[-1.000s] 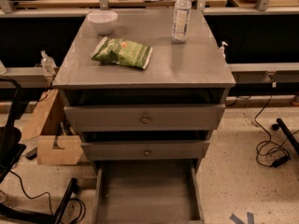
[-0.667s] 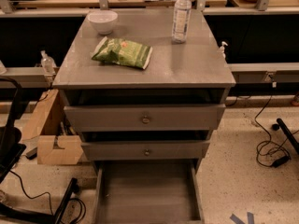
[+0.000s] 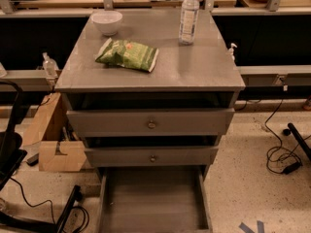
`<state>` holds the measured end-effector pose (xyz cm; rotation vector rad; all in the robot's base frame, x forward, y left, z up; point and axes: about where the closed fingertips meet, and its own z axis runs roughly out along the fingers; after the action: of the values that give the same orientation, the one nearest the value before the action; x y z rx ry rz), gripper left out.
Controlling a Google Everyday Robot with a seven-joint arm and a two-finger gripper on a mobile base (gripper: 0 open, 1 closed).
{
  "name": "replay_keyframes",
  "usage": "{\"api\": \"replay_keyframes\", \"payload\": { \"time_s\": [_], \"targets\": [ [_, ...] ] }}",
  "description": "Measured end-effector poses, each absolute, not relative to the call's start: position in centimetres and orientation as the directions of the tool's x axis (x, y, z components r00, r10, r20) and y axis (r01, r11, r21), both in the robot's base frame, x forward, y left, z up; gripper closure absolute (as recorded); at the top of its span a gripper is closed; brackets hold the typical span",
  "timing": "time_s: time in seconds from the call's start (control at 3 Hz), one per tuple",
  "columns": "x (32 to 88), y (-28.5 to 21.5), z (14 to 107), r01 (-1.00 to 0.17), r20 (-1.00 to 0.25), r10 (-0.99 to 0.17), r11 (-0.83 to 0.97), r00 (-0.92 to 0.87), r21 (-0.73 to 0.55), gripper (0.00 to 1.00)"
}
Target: Close bottom drawer
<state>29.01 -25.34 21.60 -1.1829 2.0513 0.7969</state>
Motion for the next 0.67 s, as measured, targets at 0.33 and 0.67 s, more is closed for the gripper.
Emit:
{"api": "replay_keyframes", "payload": {
  "time_s": [0.33,0.67],
  "targets": [
    [29.2,-24.3,18.0,-0.891,-0.736,-0.539,0.410,-0.410,0.196,1.00],
    [31.0,-23.4,15.9,-0.894,-0.733,-0.549,0.410,-0.402,0.182,1.00]
  ]
}}
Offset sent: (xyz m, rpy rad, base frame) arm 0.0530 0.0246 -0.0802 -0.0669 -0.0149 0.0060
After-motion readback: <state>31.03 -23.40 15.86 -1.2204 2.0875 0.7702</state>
